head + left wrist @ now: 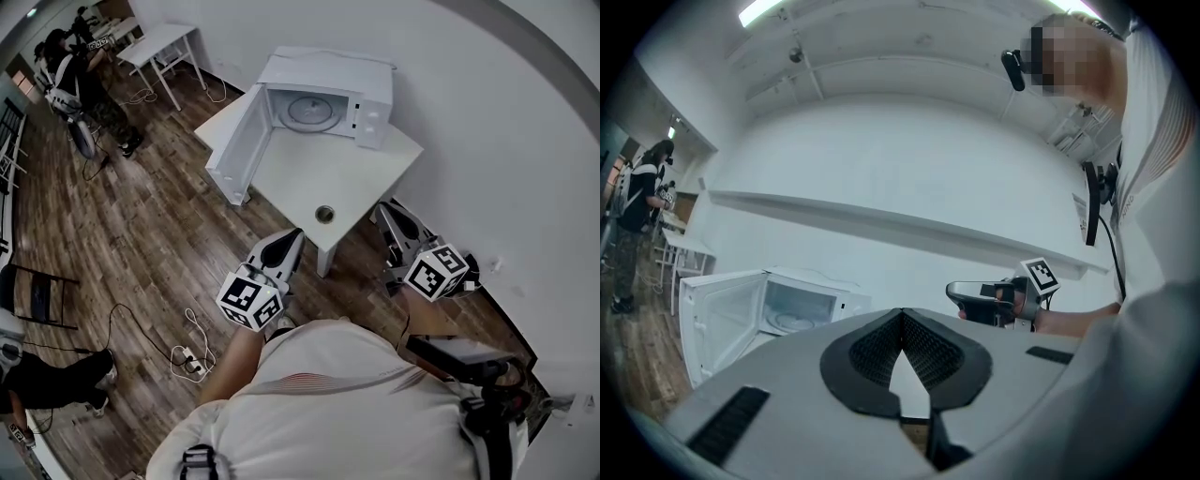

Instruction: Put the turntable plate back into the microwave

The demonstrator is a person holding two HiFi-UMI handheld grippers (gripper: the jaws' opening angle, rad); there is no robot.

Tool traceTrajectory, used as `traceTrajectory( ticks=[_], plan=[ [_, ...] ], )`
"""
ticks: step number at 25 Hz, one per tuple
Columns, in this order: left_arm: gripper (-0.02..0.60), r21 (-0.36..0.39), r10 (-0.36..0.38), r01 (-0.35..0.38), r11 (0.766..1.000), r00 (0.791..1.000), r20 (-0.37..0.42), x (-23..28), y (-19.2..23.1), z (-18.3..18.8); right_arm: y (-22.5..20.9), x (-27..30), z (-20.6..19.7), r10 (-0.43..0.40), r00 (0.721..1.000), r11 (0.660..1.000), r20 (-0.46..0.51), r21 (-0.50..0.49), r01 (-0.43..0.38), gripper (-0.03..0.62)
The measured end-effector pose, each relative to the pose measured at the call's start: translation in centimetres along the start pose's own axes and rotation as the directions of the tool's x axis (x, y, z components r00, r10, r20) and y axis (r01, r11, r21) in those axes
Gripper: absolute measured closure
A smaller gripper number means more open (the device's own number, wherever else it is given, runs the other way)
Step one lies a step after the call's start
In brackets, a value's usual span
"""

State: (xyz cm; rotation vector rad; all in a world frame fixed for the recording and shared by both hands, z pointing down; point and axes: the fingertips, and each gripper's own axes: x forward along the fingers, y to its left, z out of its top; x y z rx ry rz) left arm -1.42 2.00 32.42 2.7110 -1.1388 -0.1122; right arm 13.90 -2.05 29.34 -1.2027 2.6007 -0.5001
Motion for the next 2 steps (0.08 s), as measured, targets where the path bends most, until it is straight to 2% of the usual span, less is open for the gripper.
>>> traceTrajectory(
  ticks=[2],
  plan=[
    [0.571, -0.003, -0.001, 0.001, 1.000, 1.000, 0.001, 0.10, 0.42, 0.11, 0.02, 0.23, -0.30, -0.002, 1.000, 1.000, -0.006, 0.003, 0.002, 0.589]
  ],
)
